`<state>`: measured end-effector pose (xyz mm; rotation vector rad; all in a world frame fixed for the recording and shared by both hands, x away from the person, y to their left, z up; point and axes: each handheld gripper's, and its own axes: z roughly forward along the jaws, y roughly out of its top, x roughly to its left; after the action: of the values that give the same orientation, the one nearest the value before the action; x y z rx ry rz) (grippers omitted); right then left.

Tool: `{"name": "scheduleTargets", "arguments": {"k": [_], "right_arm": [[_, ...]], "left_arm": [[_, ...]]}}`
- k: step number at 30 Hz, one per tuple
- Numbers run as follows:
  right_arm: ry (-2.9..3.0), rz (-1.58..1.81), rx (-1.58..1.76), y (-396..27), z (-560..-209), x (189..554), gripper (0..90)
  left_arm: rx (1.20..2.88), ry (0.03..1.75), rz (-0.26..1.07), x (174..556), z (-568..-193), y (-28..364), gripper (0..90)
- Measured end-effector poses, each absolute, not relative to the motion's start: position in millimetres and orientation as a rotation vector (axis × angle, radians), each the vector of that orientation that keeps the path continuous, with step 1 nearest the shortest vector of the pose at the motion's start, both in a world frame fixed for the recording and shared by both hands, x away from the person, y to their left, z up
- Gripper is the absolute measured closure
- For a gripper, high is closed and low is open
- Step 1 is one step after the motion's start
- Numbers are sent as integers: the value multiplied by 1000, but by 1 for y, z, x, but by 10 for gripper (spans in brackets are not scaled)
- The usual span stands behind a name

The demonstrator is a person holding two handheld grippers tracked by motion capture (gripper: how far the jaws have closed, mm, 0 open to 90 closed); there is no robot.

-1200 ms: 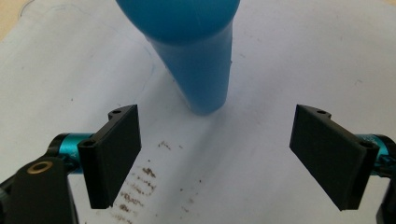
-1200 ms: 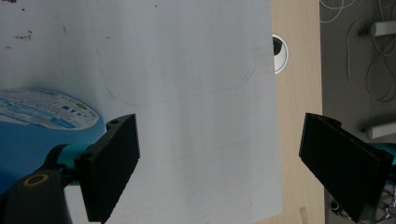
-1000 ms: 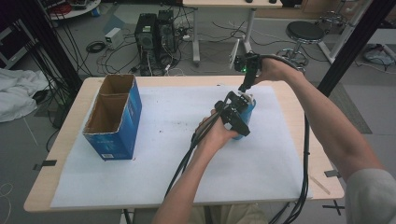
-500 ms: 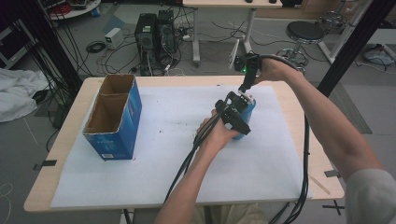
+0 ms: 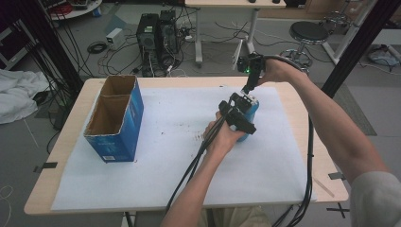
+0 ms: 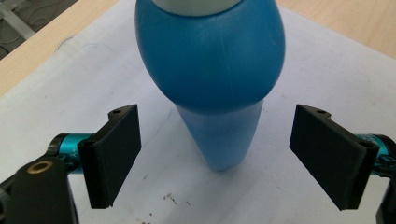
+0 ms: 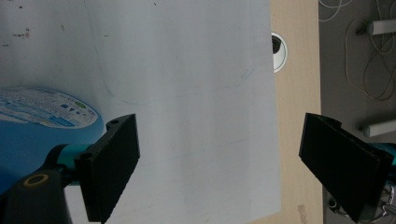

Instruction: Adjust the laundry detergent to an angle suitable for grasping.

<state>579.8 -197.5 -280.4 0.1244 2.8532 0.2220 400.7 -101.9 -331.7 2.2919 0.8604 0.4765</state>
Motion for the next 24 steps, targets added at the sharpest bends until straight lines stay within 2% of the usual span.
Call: {"name": "scheduleTargets", "arguments": {"k": [16, 24], "right_arm": [[2852, 221, 122, -200, -281, 580, 115], [2851, 218, 131, -201, -282, 580, 115]], "left_arm": [[2186, 956, 445, 404, -344, -114, 171], [2155, 974, 448, 405, -347, -117, 214]]}}
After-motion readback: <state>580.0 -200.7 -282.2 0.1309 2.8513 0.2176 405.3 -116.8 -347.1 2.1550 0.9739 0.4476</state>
